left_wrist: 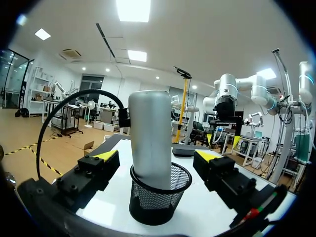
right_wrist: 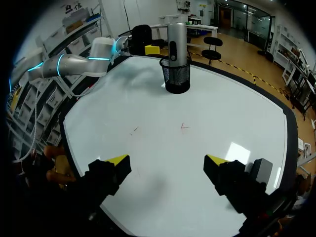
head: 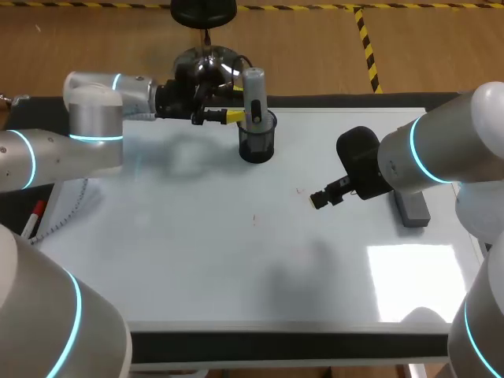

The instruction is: Pick up the inspection probe, press it on each red-marked spot on the whiteboard one by one, put down the probe, pick up the eraser, and wipe off all the red marks.

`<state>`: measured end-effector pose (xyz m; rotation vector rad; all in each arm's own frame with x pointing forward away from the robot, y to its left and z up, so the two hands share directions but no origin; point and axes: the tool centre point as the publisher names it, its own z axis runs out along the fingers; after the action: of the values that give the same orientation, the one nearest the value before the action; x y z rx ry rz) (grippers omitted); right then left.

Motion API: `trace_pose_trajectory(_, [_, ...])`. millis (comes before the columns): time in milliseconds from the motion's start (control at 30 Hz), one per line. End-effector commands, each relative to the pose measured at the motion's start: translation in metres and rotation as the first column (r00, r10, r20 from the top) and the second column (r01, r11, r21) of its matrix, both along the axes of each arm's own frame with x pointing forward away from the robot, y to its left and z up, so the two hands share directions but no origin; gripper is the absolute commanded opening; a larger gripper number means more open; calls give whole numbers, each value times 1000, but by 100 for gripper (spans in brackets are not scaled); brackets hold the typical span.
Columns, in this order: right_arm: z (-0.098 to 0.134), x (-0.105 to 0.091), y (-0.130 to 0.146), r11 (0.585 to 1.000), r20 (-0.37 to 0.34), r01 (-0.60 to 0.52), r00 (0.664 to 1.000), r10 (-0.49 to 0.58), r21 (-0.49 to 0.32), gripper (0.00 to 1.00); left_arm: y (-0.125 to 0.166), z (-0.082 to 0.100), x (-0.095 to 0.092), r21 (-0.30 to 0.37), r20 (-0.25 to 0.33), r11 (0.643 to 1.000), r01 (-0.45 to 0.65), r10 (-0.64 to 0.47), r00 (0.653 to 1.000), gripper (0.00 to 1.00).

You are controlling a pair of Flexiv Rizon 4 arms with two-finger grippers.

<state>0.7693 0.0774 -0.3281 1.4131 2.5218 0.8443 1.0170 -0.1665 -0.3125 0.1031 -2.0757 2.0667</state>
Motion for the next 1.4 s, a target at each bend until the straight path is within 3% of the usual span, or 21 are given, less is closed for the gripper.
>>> trace_pose_trajectory(33, [0, 0, -1, 1000, -2, -2, 1000, 2, 1, 100, 6, 3, -7, 2, 4, 1000, -20, 20, 1000, 100])
trace_pose_trajectory(767, [0, 0, -1, 1000, -2, -2, 1000, 2, 1, 100, 42, 11, -17, 37, 12, 995, -98, 98, 995, 100])
trace_pose_trajectory(1400, [0, 0, -1, 1000, -2, -2, 1000, 2, 1, 100, 85, 50, -23, 161, 66, 966, -202, 194, 979, 100])
